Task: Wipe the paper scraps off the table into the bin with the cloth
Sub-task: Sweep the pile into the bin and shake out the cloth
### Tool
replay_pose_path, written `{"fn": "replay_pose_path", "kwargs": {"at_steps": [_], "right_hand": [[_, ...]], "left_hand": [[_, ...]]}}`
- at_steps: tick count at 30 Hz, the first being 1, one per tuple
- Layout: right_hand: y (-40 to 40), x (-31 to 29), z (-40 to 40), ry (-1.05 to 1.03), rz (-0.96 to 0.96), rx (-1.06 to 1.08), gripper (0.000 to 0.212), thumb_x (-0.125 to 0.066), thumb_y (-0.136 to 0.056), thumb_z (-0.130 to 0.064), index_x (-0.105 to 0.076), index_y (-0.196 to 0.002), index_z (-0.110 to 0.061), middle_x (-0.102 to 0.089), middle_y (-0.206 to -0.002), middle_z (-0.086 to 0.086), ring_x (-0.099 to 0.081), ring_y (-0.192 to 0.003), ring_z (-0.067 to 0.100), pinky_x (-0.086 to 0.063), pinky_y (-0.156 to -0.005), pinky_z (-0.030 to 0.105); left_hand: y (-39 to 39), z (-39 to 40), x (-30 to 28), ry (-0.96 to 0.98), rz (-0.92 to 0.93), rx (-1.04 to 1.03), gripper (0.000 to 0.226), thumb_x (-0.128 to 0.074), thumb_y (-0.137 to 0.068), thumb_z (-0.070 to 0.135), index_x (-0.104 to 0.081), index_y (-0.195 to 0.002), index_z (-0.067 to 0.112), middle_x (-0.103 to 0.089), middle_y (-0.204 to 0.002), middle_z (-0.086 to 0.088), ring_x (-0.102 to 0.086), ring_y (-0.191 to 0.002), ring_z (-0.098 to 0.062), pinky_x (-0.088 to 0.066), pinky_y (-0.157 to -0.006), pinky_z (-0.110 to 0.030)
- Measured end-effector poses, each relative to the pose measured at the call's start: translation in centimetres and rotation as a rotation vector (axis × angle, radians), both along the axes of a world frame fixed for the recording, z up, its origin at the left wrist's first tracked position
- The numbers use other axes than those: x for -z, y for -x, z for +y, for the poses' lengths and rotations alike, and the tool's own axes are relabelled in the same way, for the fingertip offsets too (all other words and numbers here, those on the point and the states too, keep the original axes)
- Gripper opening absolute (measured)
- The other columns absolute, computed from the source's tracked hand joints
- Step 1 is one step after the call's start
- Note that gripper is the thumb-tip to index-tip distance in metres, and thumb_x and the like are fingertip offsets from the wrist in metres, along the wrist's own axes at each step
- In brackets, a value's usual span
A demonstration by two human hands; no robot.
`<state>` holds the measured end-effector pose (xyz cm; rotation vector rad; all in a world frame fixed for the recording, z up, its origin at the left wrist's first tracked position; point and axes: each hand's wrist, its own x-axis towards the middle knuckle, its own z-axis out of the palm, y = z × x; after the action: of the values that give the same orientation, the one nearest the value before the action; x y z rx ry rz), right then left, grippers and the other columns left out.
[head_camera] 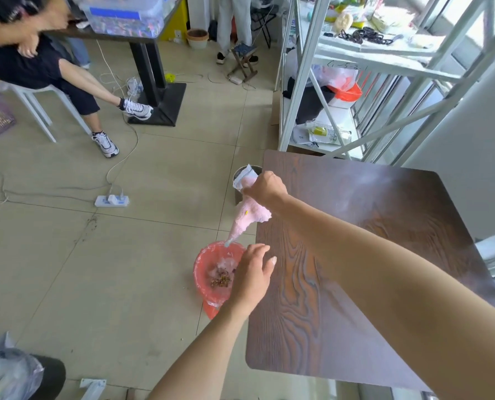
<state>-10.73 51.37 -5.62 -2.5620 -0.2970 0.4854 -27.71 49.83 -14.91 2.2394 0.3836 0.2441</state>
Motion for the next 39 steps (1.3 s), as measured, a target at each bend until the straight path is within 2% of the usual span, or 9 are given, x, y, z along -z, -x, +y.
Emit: {"fn": "replay_pose_path", "kwargs": {"at_steps": [5, 9, 11, 14, 22, 26, 32, 35, 39], "right_hand": [[0.1, -3.9, -1.9, -0.112, 0.014, 0.179, 0.032, -0.057, -0.082, -0.037, -0.046, -0.087, -0.007, -0.056, -0.078, 0.006, -0.058, -0.077, 0.027, -0.046, -0.065, 0.029], [0.5, -6.6, -3.2, -0.210, 0.177, 0.269, 0.031, -0.060, -0.082, -0.035, -0.056, -0.088, -0.005, -0.054, -0.073, 0.003, -0.056, -0.071, 0.020, -0.042, -0.050, 0.022], [0.7, -7.3, -3.6, -0.317, 0.264, 0.313, 0.029, -0.063, -0.081, -0.025, -0.059, -0.098, -0.002, -0.058, -0.085, 0.008, -0.063, -0.084, 0.025, -0.057, -0.070, 0.033], [1.0, -8.4, -4.2, -0.429, 0.315, 0.330, 0.020, -0.056, -0.089, -0.022, -0.051, -0.074, -0.011, -0.057, -0.081, 0.008, -0.061, -0.086, 0.027, -0.056, -0.088, 0.041], [2.3, -9.2, -4.9, -0.474, 0.417, 0.396, 0.018, -0.050, -0.093, -0.012, -0.057, -0.100, 0.003, -0.060, -0.076, 0.015, -0.059, -0.061, 0.024, -0.057, -0.066, 0.038], [2.4, -7.9, -4.8, -0.465, 0.426, 0.365, 0.024, -0.049, -0.096, -0.019, -0.050, -0.074, -0.009, -0.065, -0.103, 0.019, -0.060, -0.080, 0.026, -0.056, -0.079, 0.038], [2.8, -6.3, -3.9, -0.506, 0.474, 0.400, 0.028, -0.045, -0.098, -0.024, -0.049, -0.076, -0.007, -0.058, -0.078, 0.011, -0.058, -0.062, 0.022, -0.054, -0.063, 0.034], [2.2, -5.1, -3.1, -0.531, 0.512, 0.535, 0.025, -0.037, -0.099, -0.025, -0.051, -0.094, -0.005, -0.068, -0.095, 0.015, -0.066, -0.083, 0.032, -0.053, -0.065, 0.037], [1.5, -2.5, -2.1, -0.500, 0.455, 0.506, 0.035, -0.035, -0.098, -0.038, -0.050, -0.083, -0.011, -0.064, -0.111, 0.009, -0.064, -0.095, 0.030, -0.055, -0.080, 0.034]], "left_hand": [[-1.0, 2.0, -3.0, 0.222, -0.086, -0.377, 0.022, -0.059, -0.091, 0.015, -0.064, -0.110, 0.005, -0.066, -0.106, -0.009, -0.064, -0.092, -0.023, -0.048, -0.083, -0.030], [-2.3, 2.8, -6.5, 0.294, -0.195, -0.408, 0.021, -0.062, -0.089, 0.015, -0.064, -0.108, 0.008, -0.068, -0.104, -0.005, -0.065, -0.087, -0.018, -0.050, -0.077, -0.028], [-3.1, 2.6, -8.5, 0.357, -0.229, -0.367, 0.021, -0.063, -0.087, 0.015, -0.064, -0.107, 0.011, -0.069, -0.101, -0.002, -0.065, -0.088, -0.015, -0.051, -0.079, -0.028], [-4.1, 2.0, -10.8, 0.417, -0.231, -0.321, 0.019, -0.064, -0.085, 0.010, -0.064, -0.105, 0.009, -0.070, -0.094, 0.000, -0.065, -0.087, -0.012, -0.052, -0.079, -0.024], [-5.9, 2.9, -10.8, 0.312, -0.209, -0.328, 0.015, -0.060, -0.087, 0.000, -0.067, -0.100, 0.000, -0.072, -0.093, -0.009, -0.067, -0.087, -0.018, -0.049, -0.079, -0.021], [-6.6, 3.3, -10.1, 0.249, -0.211, -0.322, 0.013, -0.061, -0.084, -0.001, -0.070, -0.093, 0.001, -0.073, -0.088, -0.009, -0.067, -0.079, -0.019, -0.051, -0.074, -0.024], [-7.1, 4.2, -8.5, 0.213, -0.208, -0.385, 0.008, -0.064, -0.079, -0.005, -0.070, -0.080, -0.001, -0.072, -0.078, -0.012, -0.061, -0.069, -0.018, -0.048, -0.066, -0.024], [-7.0, 4.9, -7.5, 0.204, -0.204, -0.413, 0.006, -0.065, -0.079, -0.004, -0.070, -0.076, -0.001, -0.071, -0.074, -0.012, -0.060, -0.065, -0.019, -0.048, -0.064, -0.026], [-6.6, 6.0, -5.9, 0.224, -0.166, -0.436, 0.007, -0.066, -0.081, 0.001, -0.070, -0.076, 0.000, -0.072, -0.073, -0.011, -0.064, -0.065, -0.022, -0.053, -0.064, -0.029]]}}
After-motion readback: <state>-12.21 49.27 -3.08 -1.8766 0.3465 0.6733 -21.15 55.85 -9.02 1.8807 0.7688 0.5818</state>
